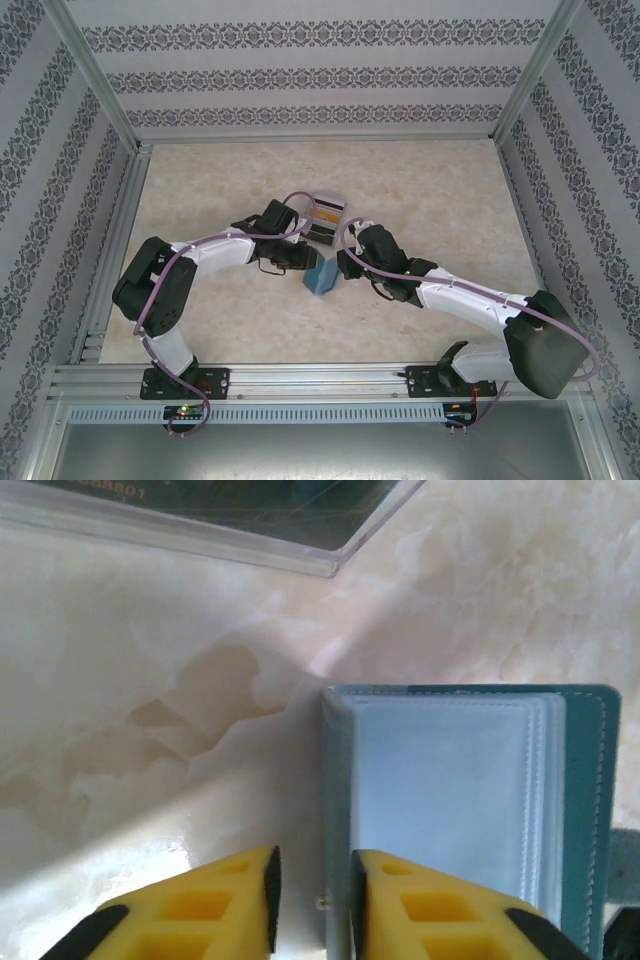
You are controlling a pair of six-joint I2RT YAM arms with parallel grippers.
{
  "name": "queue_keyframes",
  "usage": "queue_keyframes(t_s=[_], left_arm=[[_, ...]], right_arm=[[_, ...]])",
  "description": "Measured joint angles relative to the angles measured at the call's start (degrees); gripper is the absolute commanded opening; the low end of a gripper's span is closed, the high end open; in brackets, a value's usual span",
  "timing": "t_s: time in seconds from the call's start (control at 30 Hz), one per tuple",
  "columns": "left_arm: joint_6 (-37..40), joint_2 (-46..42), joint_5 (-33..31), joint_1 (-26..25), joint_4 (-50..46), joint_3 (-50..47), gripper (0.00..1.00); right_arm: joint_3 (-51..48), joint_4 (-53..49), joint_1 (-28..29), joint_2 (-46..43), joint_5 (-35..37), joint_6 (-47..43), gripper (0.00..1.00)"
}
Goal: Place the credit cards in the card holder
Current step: Open the card holder at the center of the table.
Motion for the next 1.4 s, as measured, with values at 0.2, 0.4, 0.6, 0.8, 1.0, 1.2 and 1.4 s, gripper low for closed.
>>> queue_keyframes(t_s=[0.2, 0.4, 0.6, 0.8, 1.0, 1.2, 1.4], left_arm=[[-0.9, -0.4, -0.7, 0.0, 1.2, -1.7, 0.02], [-3.6, -3.9, -3.9, 0.0, 3.3, -6.0, 0.0], [-8.3, -9.8, -7.7, 0.1, 6.7, -10.8, 0.0], [-11.3, -13.7, -11.5, 0.1, 7.6, -13.4, 0.0], [-13.0, -14.3, -13.5, 0.1, 7.8, -14.7, 0.0], [-13.9, -14.9, -14.5, 0.1, 7.8, -15.3, 0.0], [-14.1, -15.1, -15.2, 0.1, 7.8, -15.3, 0.0]], right_arm=[[-1.5, 0.3, -0.8, -0.1, 0.0, 0.0, 0.19], [-2.9, 1.1, -3.0, 0.4, -0.4, 0.5, 0.21], [-3.1, 1.6, -4.2, 3.0, -2.1, 1.4, 0.24], [-3.0, 2.3, -4.2, 6.0, -4.7, 1.9, 0.31], [-2.1, 2.4, -5.2, 5.8, -7.8, 3.0, 0.39], [0.0, 1.9, -5.6, 2.9, -12.1, 3.0, 0.42], [3.2, 2.8, -2.5, 5.1, -17.1, 4.2, 0.41]])
